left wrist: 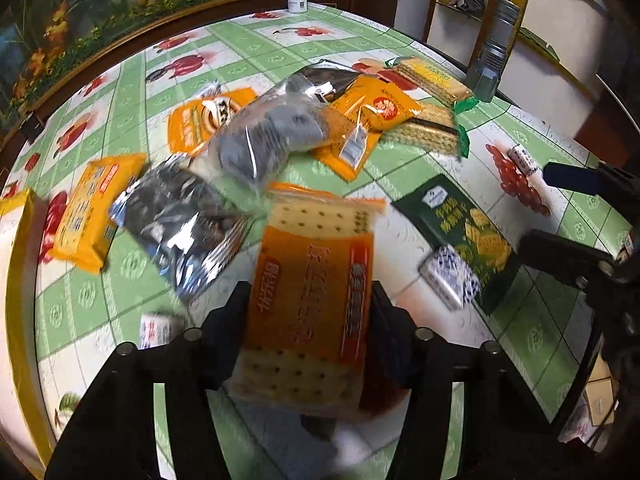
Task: Organize snacks
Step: 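Grasp the orange cracker pack with left tool while right tool grasps the green biscuit pack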
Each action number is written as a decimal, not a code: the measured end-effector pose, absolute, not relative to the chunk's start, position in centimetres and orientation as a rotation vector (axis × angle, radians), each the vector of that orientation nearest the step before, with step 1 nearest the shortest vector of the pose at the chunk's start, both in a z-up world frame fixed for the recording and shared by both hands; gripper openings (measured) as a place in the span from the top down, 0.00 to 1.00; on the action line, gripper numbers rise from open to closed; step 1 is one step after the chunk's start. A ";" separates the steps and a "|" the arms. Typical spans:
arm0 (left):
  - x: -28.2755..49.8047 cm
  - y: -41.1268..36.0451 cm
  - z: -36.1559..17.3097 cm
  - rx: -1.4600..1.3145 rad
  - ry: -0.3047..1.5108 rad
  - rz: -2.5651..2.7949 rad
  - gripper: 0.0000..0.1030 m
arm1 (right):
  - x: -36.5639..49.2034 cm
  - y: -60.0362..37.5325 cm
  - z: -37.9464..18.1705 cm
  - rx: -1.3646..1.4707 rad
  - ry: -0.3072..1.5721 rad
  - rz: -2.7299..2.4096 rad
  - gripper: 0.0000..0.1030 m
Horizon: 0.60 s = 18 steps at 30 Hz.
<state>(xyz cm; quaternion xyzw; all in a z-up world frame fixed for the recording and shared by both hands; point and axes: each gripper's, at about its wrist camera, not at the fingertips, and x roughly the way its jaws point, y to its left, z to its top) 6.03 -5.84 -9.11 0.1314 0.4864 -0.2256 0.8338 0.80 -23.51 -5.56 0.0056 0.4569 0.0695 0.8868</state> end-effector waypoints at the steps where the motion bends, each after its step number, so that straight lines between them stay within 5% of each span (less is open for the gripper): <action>1: 5.7 -5.5 -9.1 0.274 1.033 -0.470 0.48 | 1.0 -23.4 -5.8 0.011 0.953 0.145 0.05; 8: 3.2 -2.8 -9.1 0.230 1.049 -0.416 0.48 | 2.9 -22.6 -8.7 -0.019 1.021 0.130 0.27; 18: 3.3 -2.2 -9.0 0.180 1.057 -0.401 0.48 | 3.3 -20.1 -9.4 -0.089 1.030 0.142 0.25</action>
